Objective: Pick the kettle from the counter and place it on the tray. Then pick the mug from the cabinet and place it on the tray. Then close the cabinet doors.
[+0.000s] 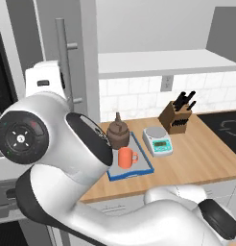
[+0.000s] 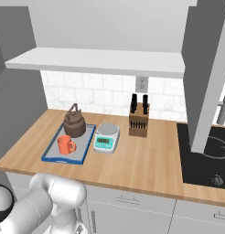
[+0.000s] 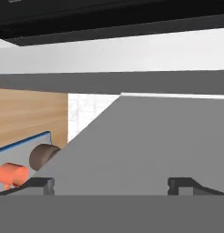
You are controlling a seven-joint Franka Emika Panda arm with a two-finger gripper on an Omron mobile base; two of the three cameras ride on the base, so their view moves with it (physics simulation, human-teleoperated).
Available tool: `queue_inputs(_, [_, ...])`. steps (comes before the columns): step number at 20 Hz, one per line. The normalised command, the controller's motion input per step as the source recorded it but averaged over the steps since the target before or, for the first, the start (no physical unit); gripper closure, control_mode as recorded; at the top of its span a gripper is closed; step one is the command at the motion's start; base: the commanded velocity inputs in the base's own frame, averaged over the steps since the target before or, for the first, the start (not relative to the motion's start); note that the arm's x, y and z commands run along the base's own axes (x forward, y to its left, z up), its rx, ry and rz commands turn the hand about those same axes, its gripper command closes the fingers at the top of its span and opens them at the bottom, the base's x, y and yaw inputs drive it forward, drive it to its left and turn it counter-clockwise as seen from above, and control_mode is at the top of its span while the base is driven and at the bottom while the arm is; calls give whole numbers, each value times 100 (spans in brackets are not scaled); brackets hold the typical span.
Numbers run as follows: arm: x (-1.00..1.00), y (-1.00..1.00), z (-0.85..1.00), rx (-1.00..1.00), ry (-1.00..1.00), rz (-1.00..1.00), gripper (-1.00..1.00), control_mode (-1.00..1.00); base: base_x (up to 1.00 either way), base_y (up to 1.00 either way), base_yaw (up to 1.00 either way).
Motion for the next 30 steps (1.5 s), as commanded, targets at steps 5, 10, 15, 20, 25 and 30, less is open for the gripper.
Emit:
queue_inputs(5, [13,-65,0,0,0,-26,-100,-100,0,0,0])
queue_inputs(10, [23,-67,0,0,0,-23,-100,-100,0,0,0])
queue_inputs(15, [30,-68,-1,0,0,-19,-100,-100,0,0,0])
queue_inputs(20, [38,-61,-1,0,0,-18,-100,-100,0,0,0])
queue_inputs(25, [47,-55,-2,0,0,-14,-100,-100,0,0,0])
queue_inputs(30, [61,-48,-11,0,0,-1,-100,-100,0,0,0])
